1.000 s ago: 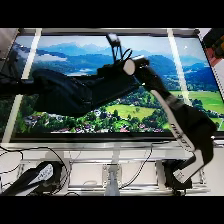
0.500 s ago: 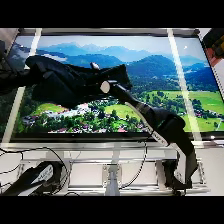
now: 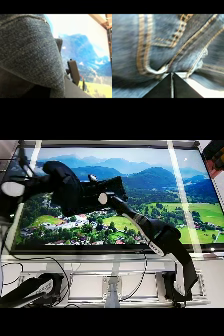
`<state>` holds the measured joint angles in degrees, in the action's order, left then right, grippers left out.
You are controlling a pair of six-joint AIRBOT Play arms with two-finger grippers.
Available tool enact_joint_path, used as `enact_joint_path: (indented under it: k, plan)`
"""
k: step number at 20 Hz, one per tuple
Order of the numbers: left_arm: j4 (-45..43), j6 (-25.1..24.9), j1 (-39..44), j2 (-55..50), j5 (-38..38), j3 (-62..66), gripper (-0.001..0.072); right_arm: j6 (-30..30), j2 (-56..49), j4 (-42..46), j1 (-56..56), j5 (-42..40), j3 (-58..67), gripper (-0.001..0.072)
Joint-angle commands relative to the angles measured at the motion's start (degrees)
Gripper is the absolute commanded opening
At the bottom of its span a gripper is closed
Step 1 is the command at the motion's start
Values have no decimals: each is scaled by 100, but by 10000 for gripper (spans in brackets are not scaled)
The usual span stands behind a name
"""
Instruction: Fold the clothes and pants, and hang the long-sleeved shirts on hangers.
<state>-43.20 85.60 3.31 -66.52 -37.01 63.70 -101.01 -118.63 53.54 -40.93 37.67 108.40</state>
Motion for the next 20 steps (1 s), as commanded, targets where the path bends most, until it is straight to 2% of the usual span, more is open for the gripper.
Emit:
enact_joint_path:
  k: [1, 2, 4, 7, 13, 20]
  plan:
    - [120, 444, 570, -621, 866, 0, 36, 66, 199, 820, 487, 1523, 22, 26]
    - [299, 599, 660, -774, 1088, 0, 36, 273, 332, 1266, 662, 2041, 22, 26]
    - [538, 592, 807, -957, 1554, 2, 36, 911, 660, 1989, 968, 2874, 22, 26]
    - [535, 592, 994, -1067, 2011, 7, 36, 1626, 1346, 2315, 1499, 3615, 22, 26]
    - [835, 592, 1672, -1349, 2968, 111, 36, 1672, 2835, 2317, 2188, 3805, 22, 26]
    - [837, 595, 2433, -2452, 3233, 1257, 37, 1672, 3738, 2321, 2197, 3781, 22, 26]
